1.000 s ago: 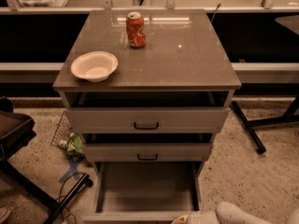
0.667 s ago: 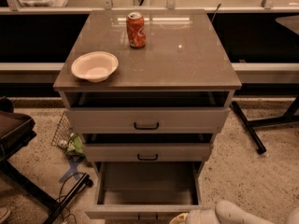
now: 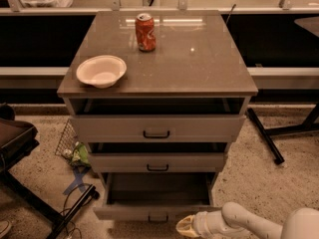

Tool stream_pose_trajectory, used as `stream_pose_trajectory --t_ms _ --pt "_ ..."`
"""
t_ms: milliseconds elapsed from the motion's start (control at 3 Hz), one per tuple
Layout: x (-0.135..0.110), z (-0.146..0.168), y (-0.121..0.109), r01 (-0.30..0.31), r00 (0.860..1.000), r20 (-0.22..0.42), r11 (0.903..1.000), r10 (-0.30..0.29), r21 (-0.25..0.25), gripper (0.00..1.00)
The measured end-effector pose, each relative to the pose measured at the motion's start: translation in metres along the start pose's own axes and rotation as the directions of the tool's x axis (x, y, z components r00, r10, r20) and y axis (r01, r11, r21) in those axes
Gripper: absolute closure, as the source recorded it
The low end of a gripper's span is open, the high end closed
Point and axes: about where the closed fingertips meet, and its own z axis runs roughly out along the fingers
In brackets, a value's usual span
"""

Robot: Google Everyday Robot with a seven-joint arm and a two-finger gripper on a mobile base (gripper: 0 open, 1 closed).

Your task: Close bottom drawer

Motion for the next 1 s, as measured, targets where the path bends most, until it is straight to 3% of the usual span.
stream_pose_trajectory --t_ms 333,667,1000 --pt "-0.005 0.007 -0.019 0.004 1.000 0.004 1.0000 -0.004 0.005 1.00" --pt "-0.019 0.024 -0.066 0.006 1.000 0.011 0.9997 -0.006 0.023 1.00" --pt "-0.028 0.032 -0.088 0.002 1.000 0.012 0.9992 -0.003 0.039 1.00"
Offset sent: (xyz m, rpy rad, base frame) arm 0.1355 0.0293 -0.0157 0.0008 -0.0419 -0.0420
